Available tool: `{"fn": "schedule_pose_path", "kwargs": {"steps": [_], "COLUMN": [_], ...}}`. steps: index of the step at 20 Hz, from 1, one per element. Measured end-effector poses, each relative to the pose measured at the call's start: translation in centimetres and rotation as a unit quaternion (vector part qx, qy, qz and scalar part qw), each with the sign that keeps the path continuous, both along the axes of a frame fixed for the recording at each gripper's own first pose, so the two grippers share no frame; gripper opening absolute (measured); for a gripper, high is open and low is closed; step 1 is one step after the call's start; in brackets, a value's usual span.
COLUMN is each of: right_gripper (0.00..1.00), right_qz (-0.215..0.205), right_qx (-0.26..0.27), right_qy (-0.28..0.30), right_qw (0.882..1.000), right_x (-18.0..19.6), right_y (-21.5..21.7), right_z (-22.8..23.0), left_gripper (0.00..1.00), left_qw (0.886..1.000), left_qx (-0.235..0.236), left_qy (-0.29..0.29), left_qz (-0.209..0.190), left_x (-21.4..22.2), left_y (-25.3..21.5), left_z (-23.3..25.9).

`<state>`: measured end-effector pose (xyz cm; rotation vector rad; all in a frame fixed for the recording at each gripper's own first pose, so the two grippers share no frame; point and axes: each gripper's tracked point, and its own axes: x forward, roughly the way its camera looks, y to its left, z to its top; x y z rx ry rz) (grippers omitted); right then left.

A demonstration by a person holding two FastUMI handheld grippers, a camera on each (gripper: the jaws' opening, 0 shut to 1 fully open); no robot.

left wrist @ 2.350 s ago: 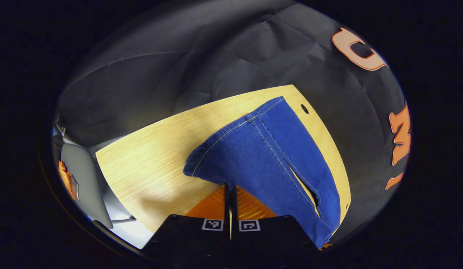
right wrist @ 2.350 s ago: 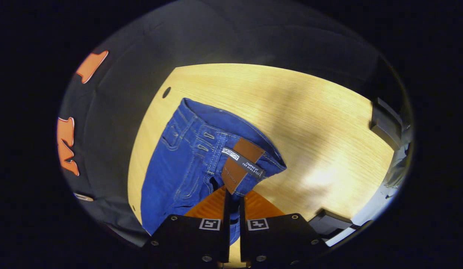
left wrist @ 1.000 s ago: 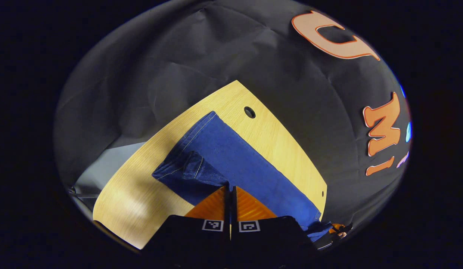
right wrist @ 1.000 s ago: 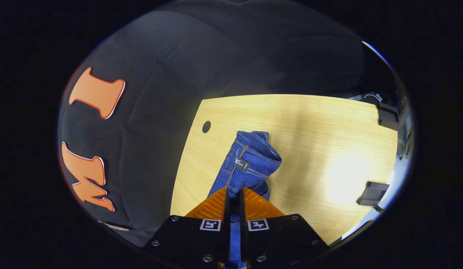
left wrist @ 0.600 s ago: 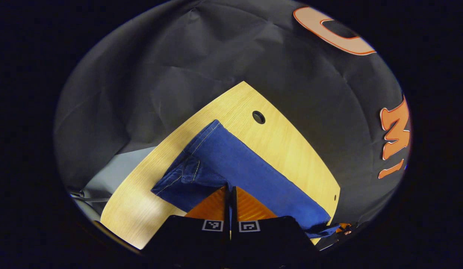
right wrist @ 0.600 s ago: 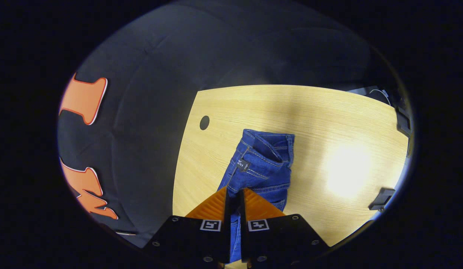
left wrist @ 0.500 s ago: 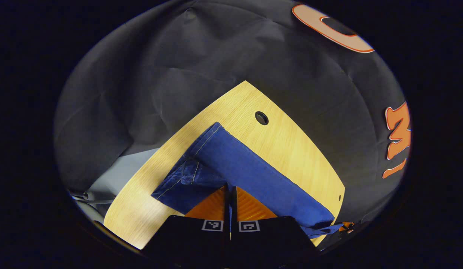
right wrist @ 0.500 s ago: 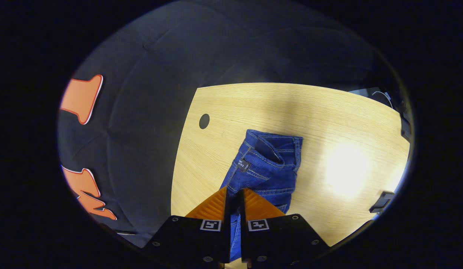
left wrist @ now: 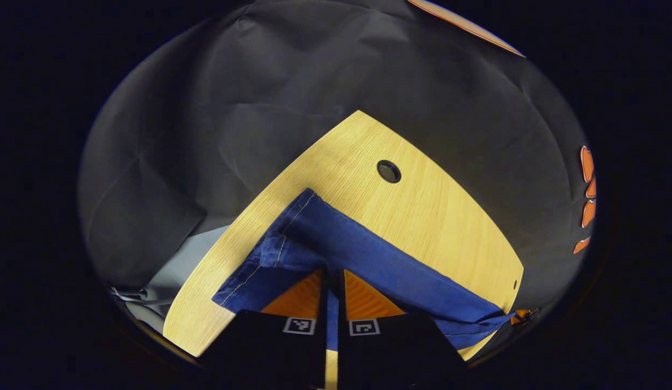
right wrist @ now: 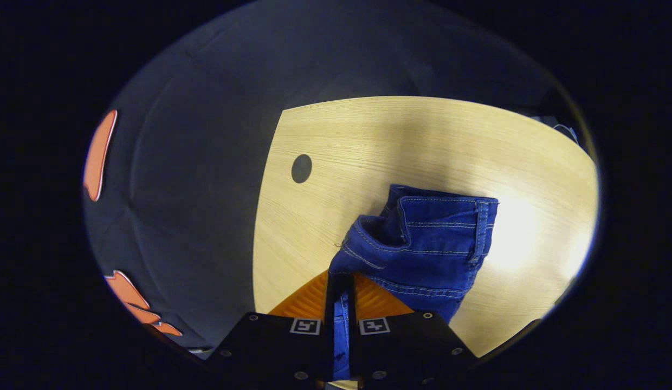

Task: Grasp the waist and the cuffs of the jeans and fold them to make the two legs overlap; first hold the waist and fold one-third of the jeans toward the cuffs, then hold the cuffs and fold the remaining one-third in the same direction to finish folding.

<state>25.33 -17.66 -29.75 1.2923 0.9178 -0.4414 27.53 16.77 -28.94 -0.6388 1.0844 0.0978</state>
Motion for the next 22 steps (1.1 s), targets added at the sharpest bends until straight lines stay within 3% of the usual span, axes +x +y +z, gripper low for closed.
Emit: {"fn": "schedule_pose_path", "kwargs": {"steps": [3, 4, 5, 6, 7, 8, 9, 10, 11, 12, 14, 17, 18, 20, 22], "right_gripper": [0.12, 0.21, 0.25, 0.28, 0.32, 0.51, 0.44, 0.78, 0.74, 0.87, 0.97, 0.98, 0.98, 0.98, 1.00], "right_qz": [-0.006, -0.011, -0.014, -0.019, -0.020, -0.016, -0.006, 0.006, 0.022, 0.036, 0.063, 0.094, 0.101, 0.114, 0.132], "right_qx": [0.019, 0.018, 0.011, 0.006, 0.000, -0.012, -0.031, -0.049, -0.067, -0.086, -0.122, -0.153, -0.157, -0.152, -0.144], "right_qy": [0.001, -0.018, -0.036, -0.046, -0.048, -0.048, -0.042, -0.036, -0.027, -0.017, 0.006, 0.039, 0.049, 0.062, 0.077], "right_qw": [1.000, 1.000, 0.999, 0.999, 0.999, 0.999, 0.999, 0.998, 0.997, 0.996, 0.991, 0.983, 0.981, 0.980, 0.978], "right_x": [0.1, 1.4, 1.8, 1.8, 1.4, 0.9, 0.1, -0.7, -1.6, -2.5, -4.7, -7.1, -7.8, -8.5, -9.2], "right_y": [0.1, 0.1, -0.4, -0.8, -1.3, -1.6, -2.0, -2.4, -2.7, -2.7, -3.3, -3.9, -4.1, -3.7, -3.0], "right_z": [0.3, 0.4, 1.5, 2.1, 2.3, 2.2, 2.0, 1.9, 1.7, 1.2, 0.2, -1.4, -1.8, -2.8, -4.1], "left_gripper": [0.25, 0.25, 0.19, 0.25, 0.25, 0.41, 0.57, 0.73, 0.80, 0.89, 0.89, 0.89, 0.96, 0.96, 0.96], "left_qw": [0.999, 0.999, 0.999, 0.999, 0.998, 0.997, 0.995, 0.994, 0.992, 0.990, 0.987, 0.983, 0.982, 0.981, 0.982], "left_qx": [-0.004, -0.006, -0.004, 0.002, 0.002, 0.008, 0.016, 0.024, 0.033, 0.037, 0.037, 0.034, 0.038, 0.042, 0.013], "left_qy": [-0.006, -0.015, -0.027, -0.042, -0.065, -0.081, -0.091, -0.097, -0.105, -0.111, -0.119, -0.122, -0.121, -0.108, -0.086], "left_qz": [0.039, 0.038, 0.032, 0.019, -0.002, -0.019, -0.037, -0.054, -0.067, -0.079, -0.099, -0.132, -0.143, -0.155, -0.166], "left_x": [0.4, 0.4, 0.2, 0.4, 0.7, 1.1, 0.8, 0.7, 0.9, 0.9, 0.7, -0.3, -0.8, -1.7, -3.0], "left_y": [0.9, 0.8, 1.2, 1.0, 0.1, -0.7, -1.1, -1.7, -2.4, -2.9, -4.0, -5.3, -5.7, -5.8, -6.9], "left_z": [-1.2, -0.7, -0.1, 0.8, 1.9, 2.3, 3.7, 4.6, 5.2, 5.8, 7.1, 8.1, 8.5, 8.6, 9.0]}}
